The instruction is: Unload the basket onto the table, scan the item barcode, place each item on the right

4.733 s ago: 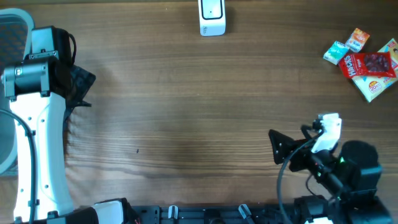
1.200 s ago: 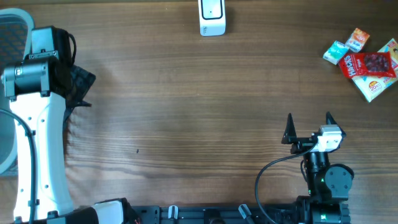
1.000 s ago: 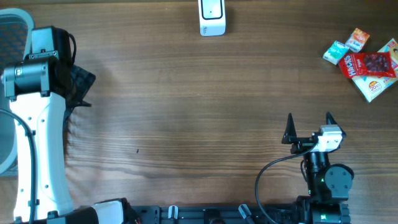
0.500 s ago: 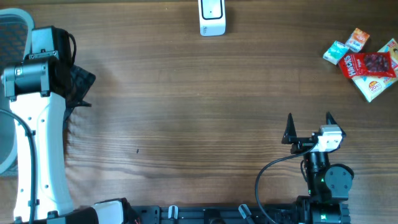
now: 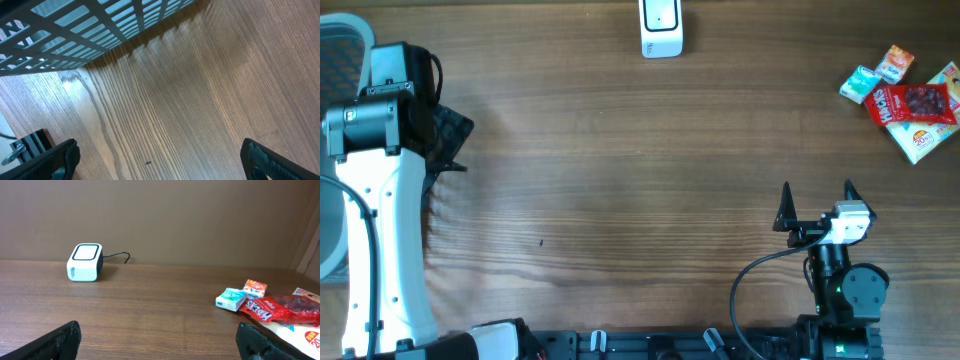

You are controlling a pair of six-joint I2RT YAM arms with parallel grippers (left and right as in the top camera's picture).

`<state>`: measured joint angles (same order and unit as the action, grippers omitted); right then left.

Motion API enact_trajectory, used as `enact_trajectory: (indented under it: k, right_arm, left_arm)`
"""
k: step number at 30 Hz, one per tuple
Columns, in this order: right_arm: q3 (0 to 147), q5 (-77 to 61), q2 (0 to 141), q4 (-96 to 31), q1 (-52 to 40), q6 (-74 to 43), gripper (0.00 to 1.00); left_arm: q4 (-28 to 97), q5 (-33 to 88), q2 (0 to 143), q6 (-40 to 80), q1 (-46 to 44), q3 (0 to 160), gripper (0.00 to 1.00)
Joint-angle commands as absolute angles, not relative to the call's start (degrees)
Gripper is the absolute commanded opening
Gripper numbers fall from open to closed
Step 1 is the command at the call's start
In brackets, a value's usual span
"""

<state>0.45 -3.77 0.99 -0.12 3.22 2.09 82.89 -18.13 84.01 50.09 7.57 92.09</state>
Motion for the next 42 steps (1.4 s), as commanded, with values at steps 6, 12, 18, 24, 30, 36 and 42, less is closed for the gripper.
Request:
enact_trajectory:
  k: [6,12,18,24,30,36,42]
  right_arm:
    - [0.3,-3.4,0.2,0.0,3.0,2.9,1.00]
    - [0.3,-3.4,0.2,0.0,3.0,2.9,1.00]
    - [0.3,-3.4,0.2,0.0,3.0,2.9,1.00]
    - [0.3,-3.4,0.2,0.0,3.0,2.9,1.00]
    - [0.3,-3.4,0.2,0.0,3.0,2.9,1.00]
    - [0.3,-3.4,0.2,0.0,3.0,2.9,1.00]
    - [0.3,-3.4,0.2,0.0,3.0,2.9,1.00]
  left_arm:
    - [82.9,-18.5,84.1,50.6,7.9,91.8,1.00]
    - [82.9,-18.5,84.1,50.6,7.9,91.8,1.00]
    - [82.9,-18.5,84.1,50.6,7.9,91.8,1.00]
    - [82.9,-18.5,84.1,50.6,7.9,91.8,1.00]
    - [82.9,-19.7,84.1,50.6,7.9,91.8,1.00]
    - [83.5,-21.8,83.8,49.7,7.9,91.8,1.00]
    - [85.2,-20.5,79.5,50.0,7.9,91.8,1.00]
